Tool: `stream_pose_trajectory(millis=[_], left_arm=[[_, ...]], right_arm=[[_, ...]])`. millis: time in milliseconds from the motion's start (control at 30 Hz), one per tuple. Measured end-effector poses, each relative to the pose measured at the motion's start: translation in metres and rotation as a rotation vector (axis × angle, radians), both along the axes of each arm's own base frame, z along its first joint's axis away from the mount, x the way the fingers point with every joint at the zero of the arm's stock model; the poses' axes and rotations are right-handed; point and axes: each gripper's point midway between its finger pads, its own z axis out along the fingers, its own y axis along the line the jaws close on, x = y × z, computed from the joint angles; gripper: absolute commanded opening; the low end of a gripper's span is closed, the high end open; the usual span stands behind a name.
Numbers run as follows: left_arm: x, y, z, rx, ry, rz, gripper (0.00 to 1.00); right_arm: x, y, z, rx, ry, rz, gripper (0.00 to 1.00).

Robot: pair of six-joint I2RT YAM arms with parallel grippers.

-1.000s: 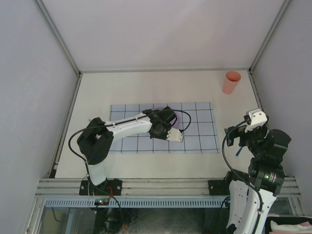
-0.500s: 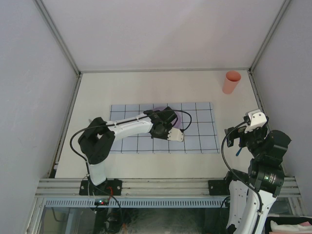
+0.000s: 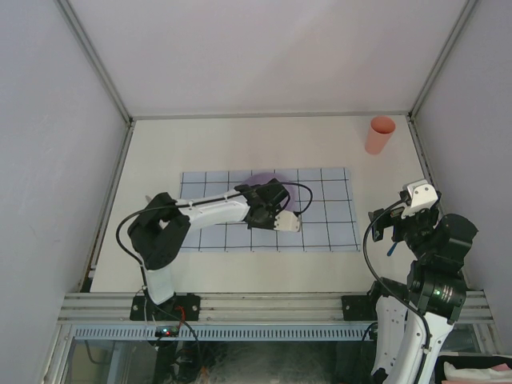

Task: Set the dinner table for one person
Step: Place the plate on the napkin.

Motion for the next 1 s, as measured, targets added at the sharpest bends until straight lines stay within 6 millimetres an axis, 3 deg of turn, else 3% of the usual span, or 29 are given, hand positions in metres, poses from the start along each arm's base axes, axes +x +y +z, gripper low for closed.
stream_pose_trajectory(millis=[300,1000], left_arm=[[0.011,0.011,0.004,-0.020,-0.004,0.078,0.00],[0.003,0.011,0.003,-0.011,0.009,0.096,0.00]], right_arm=[[0.000,0.001,0.000,0.001,-0.002,0.003,1.00],[0.002,0.004,0.000,0.013,-0.006,0.020,1.00]])
